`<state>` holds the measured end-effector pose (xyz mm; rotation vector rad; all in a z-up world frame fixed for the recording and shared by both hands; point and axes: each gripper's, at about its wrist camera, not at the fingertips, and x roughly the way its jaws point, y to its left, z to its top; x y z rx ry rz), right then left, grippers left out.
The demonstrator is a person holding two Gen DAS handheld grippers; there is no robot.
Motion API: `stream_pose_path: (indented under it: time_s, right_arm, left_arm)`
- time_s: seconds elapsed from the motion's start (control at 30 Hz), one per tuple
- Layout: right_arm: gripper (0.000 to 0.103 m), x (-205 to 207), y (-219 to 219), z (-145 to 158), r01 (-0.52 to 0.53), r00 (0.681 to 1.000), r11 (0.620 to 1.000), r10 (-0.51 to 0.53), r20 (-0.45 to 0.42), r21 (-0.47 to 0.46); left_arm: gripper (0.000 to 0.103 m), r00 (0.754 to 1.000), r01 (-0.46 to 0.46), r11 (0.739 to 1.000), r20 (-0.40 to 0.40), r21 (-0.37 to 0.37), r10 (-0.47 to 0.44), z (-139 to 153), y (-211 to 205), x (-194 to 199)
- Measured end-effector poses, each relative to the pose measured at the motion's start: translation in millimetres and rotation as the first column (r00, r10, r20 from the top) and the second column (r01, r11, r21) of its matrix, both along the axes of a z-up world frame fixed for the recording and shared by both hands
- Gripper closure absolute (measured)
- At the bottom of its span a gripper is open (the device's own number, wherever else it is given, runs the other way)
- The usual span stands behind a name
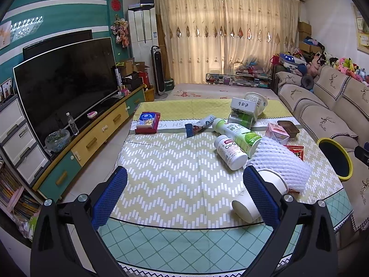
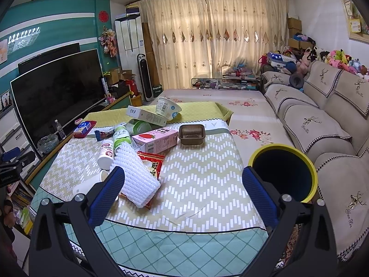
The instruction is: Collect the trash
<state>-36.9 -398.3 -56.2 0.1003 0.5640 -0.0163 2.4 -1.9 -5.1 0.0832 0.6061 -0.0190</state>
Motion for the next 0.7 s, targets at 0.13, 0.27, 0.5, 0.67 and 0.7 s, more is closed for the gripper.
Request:
stream_pose_path:
  time_s: [0.13, 0.27, 0.5, 0.67, 0.7]
  right_arm:
    - [0.006, 2.7, -2.2, -3.7, 0.0, 1.0, 1.0, 0.0, -0.007, 0.005]
    - [0.006, 3.7, -3.0, -6.0, 0.0, 1.0, 1.0, 0.0, -0.009, 0.009]
    - [0.006, 4.3, -2.7, -5.9, 0.002, 1.0, 1.0, -0.002, -0.011, 0.007]
    - [0.006, 4.8, -2.8, -6.4, 0.0, 1.0, 1.0, 0.0, -0.013, 0.009]
    - [0.006, 4.9, -2.8, -6.5, 0.0, 1.0, 1.0, 0.0, -0.013, 0.01]
  left_arm:
    - [0.004, 1.0, 0.005, 1.0, 0.0, 0.002, -0.005, 0.5, -2.8, 1.9]
    - [0.004, 1.0, 0.008, 1.0, 0.0, -0.001, -0.008, 0.5, -2.6, 2.4]
    - [0.004, 1.0, 0.013, 1.0, -0.005, -0.004, -0.013, 1.5, -4.3, 2.8]
    - [0.004, 1.0, 0.018, 1.0, -0.009, -0.006, -0.018, 0.9, -6.4, 4.2]
    - [0.004, 1.0, 0.017, 1.0, -0.007, -0.005, -0.017, 0.5, -6.3, 3.7]
